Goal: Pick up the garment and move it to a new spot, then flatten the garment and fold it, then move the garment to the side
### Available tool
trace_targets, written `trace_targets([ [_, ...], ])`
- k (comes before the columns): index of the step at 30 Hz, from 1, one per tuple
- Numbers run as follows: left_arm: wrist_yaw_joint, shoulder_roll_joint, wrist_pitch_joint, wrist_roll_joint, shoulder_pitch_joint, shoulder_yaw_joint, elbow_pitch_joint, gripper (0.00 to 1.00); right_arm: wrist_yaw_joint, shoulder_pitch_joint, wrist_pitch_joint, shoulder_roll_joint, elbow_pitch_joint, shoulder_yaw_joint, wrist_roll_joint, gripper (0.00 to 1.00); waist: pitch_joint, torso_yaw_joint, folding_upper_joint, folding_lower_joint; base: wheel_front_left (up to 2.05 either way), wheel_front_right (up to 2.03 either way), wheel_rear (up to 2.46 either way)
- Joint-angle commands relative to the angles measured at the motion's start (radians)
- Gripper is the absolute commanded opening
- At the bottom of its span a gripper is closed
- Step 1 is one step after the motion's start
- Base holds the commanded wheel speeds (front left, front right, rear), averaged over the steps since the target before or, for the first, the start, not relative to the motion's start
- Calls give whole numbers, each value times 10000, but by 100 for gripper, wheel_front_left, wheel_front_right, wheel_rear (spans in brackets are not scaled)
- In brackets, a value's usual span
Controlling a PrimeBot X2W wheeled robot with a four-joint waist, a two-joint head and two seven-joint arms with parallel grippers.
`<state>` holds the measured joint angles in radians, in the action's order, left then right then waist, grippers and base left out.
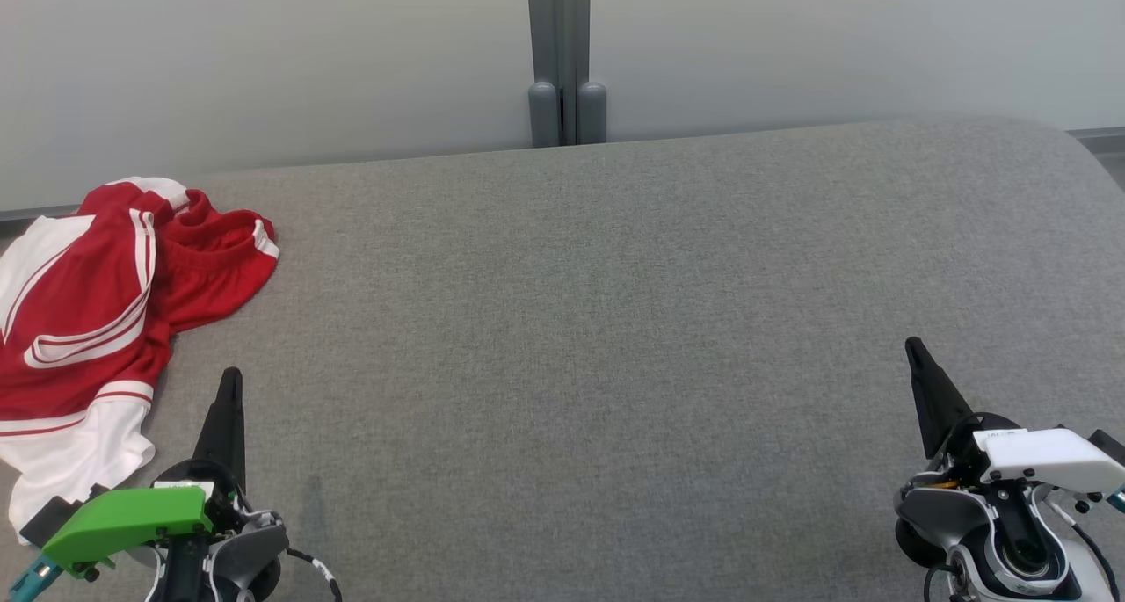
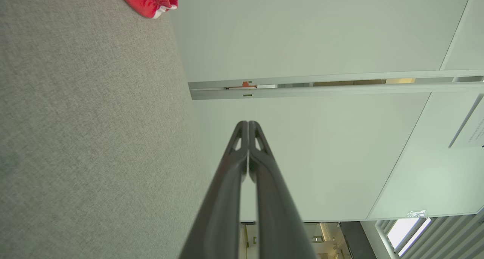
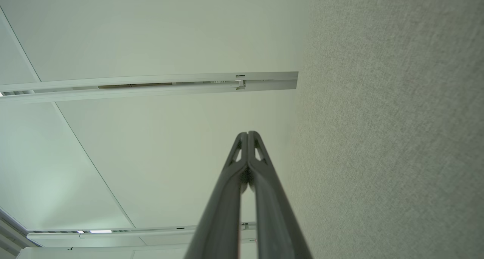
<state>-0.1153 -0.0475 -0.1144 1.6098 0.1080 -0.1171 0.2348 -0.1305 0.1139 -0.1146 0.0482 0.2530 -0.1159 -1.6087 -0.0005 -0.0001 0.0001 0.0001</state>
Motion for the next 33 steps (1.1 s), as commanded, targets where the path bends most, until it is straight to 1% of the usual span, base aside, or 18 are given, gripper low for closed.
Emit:
trace_targets([
  [1, -51, -55, -33, 37, 119, -11, -9, 0, -4, 122, -43, 41, 11, -12, -48, 0, 0, 0, -1, -1, 0, 0, 0],
  [28, -51, -55, -33, 37, 120, -11, -9, 0, -4, 122, -43, 41, 11, -12, -49, 0, 0, 0, -1, -1, 0, 0, 0],
  [29, -51, -55, -33, 37, 120, -11, -9, 100, -4, 122, -43, 41, 11, -12, -48, 100, 0, 0, -1, -1, 0, 0, 0],
  [33, 15, 70, 28, -5, -220, 50, 304, 100, 4, -246, 23, -74, 272, 27, 11, 100, 0, 0, -1, 0, 0, 0, 0],
])
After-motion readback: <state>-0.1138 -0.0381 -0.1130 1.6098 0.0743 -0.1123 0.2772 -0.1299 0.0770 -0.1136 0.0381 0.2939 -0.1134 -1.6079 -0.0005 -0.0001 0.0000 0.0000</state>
